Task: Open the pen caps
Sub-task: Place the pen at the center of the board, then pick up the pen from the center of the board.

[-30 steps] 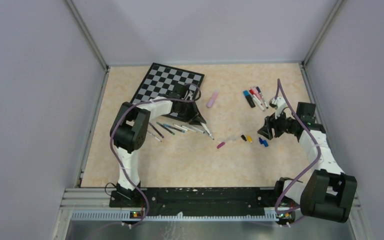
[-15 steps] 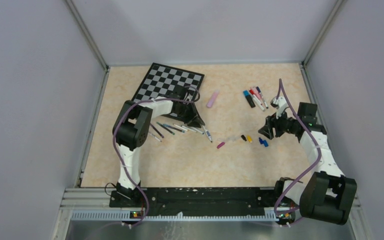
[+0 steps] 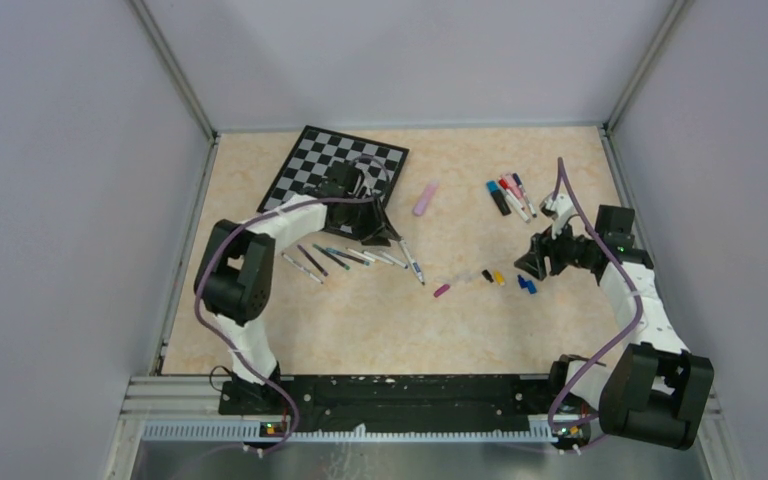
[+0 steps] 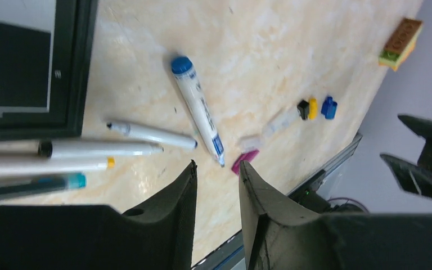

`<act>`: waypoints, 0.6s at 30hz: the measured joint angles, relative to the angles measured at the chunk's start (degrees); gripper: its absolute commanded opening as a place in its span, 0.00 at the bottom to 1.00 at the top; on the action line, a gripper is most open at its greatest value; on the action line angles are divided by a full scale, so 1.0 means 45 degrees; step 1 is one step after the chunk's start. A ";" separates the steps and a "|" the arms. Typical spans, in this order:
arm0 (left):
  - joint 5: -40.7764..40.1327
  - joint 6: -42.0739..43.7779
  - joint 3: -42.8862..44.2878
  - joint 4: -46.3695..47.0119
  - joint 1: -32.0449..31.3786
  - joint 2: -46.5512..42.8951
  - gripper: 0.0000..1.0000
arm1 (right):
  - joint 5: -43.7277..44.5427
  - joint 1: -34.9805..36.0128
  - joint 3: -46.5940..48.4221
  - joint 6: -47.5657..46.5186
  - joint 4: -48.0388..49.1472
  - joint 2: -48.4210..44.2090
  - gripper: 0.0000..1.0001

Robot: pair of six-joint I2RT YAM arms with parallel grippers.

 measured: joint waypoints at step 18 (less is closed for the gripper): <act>-0.1549 0.3337 -0.8121 0.3954 0.0083 -1.2196 0.99 | 0.0092 0.0238 0.4813 -0.0121 -0.2181 0.2759 0.60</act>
